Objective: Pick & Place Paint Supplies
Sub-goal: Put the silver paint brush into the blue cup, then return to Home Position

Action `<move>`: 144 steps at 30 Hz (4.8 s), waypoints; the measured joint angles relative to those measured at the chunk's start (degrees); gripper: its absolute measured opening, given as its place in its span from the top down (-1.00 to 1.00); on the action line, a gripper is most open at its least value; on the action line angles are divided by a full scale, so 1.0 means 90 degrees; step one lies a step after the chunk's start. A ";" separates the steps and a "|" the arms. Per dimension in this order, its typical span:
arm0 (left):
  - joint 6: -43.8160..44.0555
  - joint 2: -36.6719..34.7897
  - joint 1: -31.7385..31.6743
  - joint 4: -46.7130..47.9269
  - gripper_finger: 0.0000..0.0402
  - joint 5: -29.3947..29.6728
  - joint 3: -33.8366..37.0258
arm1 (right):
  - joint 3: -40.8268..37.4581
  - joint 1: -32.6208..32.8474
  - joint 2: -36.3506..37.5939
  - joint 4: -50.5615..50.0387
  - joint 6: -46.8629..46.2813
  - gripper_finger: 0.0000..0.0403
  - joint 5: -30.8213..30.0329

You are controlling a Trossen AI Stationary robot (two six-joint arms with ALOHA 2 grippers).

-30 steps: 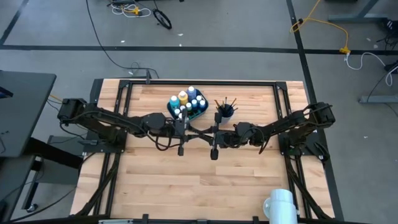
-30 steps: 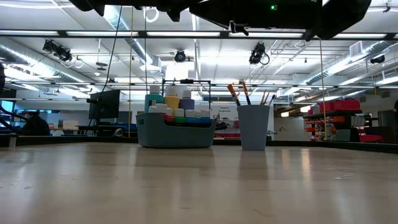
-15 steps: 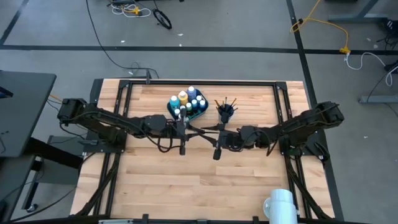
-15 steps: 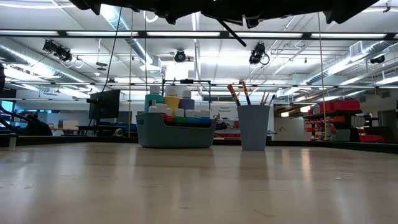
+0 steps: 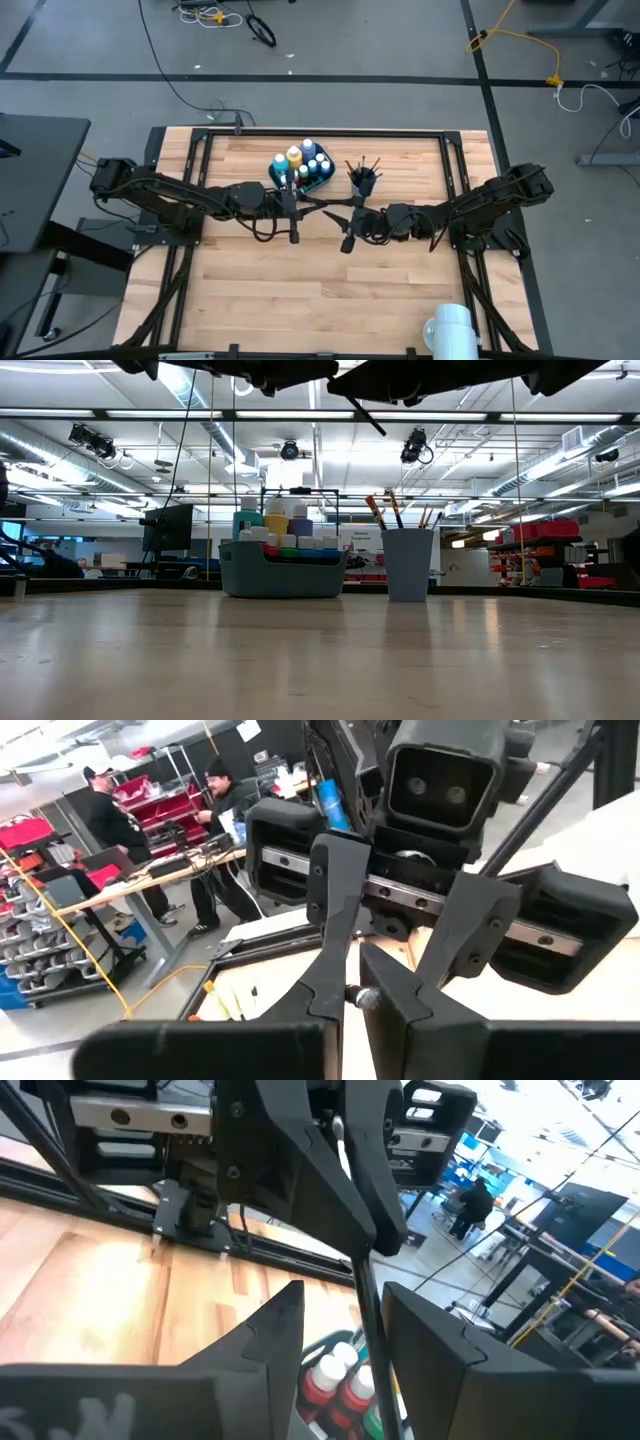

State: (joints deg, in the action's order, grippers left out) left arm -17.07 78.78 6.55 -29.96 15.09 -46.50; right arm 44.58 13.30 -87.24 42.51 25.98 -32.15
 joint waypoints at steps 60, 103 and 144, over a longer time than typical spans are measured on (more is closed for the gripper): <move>-0.0172 -0.2036 0.1322 0.1381 0.51 0.2429 -0.0046 | -0.0160 -0.0508 0.0599 -0.0494 -0.0772 0.86 -0.2366; 0.0344 -0.2152 0.2069 0.2394 0.67 0.3092 -0.0022 | -0.2161 -0.2284 -0.1348 0.3572 -0.2285 0.60 -0.0999; 0.1272 -0.6336 0.2067 0.3748 0.67 0.3973 0.2853 | -0.2164 0.0477 0.5067 -0.2505 -0.0983 0.78 -0.0112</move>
State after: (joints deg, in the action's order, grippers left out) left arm -5.61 21.75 25.15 3.77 50.85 -20.82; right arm 25.10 17.59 -41.64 19.97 17.13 -33.16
